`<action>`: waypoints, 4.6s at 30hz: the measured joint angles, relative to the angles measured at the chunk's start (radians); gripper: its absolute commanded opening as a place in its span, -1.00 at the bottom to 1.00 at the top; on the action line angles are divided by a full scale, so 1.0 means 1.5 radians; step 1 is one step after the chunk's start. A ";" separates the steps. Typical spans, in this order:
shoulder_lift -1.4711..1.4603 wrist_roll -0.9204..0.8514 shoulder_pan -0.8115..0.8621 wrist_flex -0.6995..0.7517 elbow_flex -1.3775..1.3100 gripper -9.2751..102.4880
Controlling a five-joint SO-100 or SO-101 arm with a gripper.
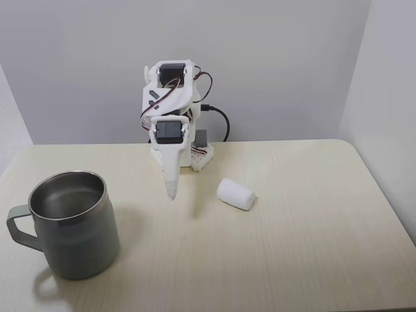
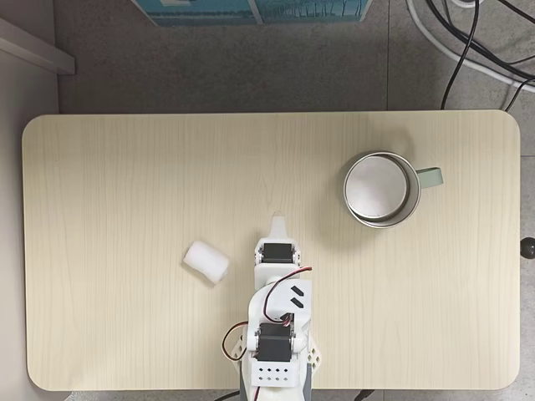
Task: Grasp a dressing and put it in the cup.
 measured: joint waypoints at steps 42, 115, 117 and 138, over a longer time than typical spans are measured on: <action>0.283 -0.611 -0.288 0.312 0.467 -0.59; 0.885 -0.845 -0.462 0.254 0.561 -0.84; 0.854 -0.802 -0.467 0.288 0.603 -0.84; 0.675 -0.469 -0.090 0.454 1.000 -0.84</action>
